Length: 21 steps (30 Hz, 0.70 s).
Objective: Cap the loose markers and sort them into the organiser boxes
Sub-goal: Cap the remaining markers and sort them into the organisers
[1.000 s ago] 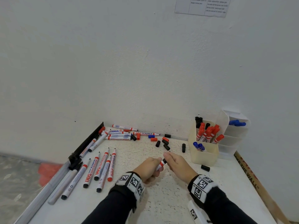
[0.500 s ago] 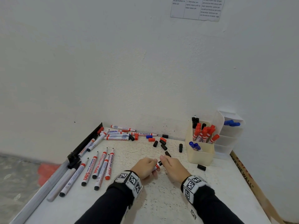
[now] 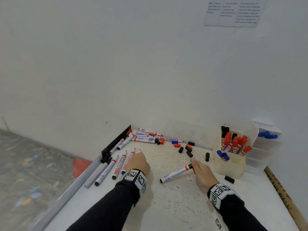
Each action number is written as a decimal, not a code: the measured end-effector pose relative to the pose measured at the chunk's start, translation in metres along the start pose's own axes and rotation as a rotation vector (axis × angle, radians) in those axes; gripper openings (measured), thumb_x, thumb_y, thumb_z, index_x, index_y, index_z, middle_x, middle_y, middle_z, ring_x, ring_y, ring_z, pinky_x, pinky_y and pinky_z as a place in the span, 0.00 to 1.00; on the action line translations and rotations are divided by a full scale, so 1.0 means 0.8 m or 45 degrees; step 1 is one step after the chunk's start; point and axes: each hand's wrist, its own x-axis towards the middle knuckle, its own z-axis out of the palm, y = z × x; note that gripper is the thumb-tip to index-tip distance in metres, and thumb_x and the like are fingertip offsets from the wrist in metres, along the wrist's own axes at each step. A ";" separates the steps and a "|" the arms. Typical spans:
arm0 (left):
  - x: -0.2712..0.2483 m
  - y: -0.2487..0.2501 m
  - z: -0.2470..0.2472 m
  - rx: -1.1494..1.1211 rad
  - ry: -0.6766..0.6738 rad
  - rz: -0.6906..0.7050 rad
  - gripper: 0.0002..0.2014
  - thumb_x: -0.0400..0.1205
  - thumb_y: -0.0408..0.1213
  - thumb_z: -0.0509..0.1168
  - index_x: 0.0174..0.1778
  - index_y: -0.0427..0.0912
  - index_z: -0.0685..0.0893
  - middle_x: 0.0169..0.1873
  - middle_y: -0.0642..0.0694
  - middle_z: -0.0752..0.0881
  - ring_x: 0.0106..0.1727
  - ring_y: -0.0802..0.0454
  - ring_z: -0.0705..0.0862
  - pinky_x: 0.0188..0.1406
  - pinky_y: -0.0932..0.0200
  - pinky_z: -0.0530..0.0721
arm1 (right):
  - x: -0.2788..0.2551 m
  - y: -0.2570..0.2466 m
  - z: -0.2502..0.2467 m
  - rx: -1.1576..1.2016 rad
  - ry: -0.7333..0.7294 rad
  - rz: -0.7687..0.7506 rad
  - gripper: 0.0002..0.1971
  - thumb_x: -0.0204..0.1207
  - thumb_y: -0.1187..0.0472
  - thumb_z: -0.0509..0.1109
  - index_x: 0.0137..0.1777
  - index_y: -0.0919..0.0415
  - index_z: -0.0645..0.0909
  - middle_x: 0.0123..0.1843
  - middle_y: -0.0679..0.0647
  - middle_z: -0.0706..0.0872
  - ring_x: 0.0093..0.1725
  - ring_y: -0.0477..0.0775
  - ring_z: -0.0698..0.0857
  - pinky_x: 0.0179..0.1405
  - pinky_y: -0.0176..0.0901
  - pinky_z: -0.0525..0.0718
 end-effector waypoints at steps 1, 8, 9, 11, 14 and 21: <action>0.001 -0.008 0.000 0.045 -0.025 -0.018 0.23 0.83 0.37 0.57 0.76 0.43 0.66 0.73 0.43 0.72 0.70 0.46 0.76 0.68 0.53 0.77 | 0.000 -0.001 0.002 -0.006 0.000 -0.003 0.19 0.83 0.46 0.53 0.36 0.56 0.74 0.32 0.52 0.70 0.34 0.51 0.70 0.37 0.43 0.69; 0.005 -0.021 0.003 0.242 -0.089 0.085 0.28 0.84 0.33 0.56 0.81 0.44 0.56 0.81 0.43 0.59 0.79 0.48 0.65 0.76 0.53 0.65 | -0.005 -0.007 0.011 -0.069 -0.029 -0.065 0.19 0.84 0.48 0.52 0.37 0.57 0.74 0.29 0.50 0.69 0.29 0.48 0.68 0.30 0.38 0.67; 0.005 -0.020 0.002 0.244 -0.089 0.089 0.29 0.84 0.33 0.56 0.82 0.44 0.56 0.81 0.43 0.59 0.79 0.47 0.65 0.76 0.53 0.66 | -0.004 -0.007 0.010 -0.063 -0.037 -0.066 0.18 0.84 0.48 0.52 0.37 0.56 0.74 0.29 0.50 0.69 0.29 0.48 0.67 0.30 0.38 0.67; 0.008 -0.021 0.003 0.250 -0.072 0.107 0.30 0.84 0.34 0.56 0.82 0.43 0.53 0.81 0.42 0.57 0.79 0.47 0.64 0.76 0.53 0.66 | -0.002 -0.006 0.005 -0.077 -0.042 -0.068 0.18 0.84 0.48 0.53 0.37 0.56 0.74 0.28 0.50 0.70 0.29 0.48 0.68 0.31 0.38 0.67; 0.013 -0.023 0.004 0.269 -0.062 0.091 0.30 0.84 0.36 0.55 0.82 0.42 0.52 0.82 0.42 0.56 0.81 0.46 0.61 0.79 0.52 0.61 | 0.001 -0.010 -0.011 -0.026 0.028 -0.073 0.16 0.84 0.50 0.54 0.40 0.57 0.76 0.30 0.52 0.74 0.28 0.48 0.71 0.29 0.37 0.71; 0.024 0.001 0.003 0.208 -0.157 0.008 0.14 0.84 0.38 0.58 0.65 0.40 0.78 0.59 0.45 0.83 0.60 0.50 0.83 0.58 0.60 0.80 | 0.009 -0.067 -0.088 0.031 0.408 -0.392 0.05 0.82 0.58 0.60 0.47 0.55 0.76 0.39 0.55 0.85 0.32 0.47 0.84 0.33 0.38 0.85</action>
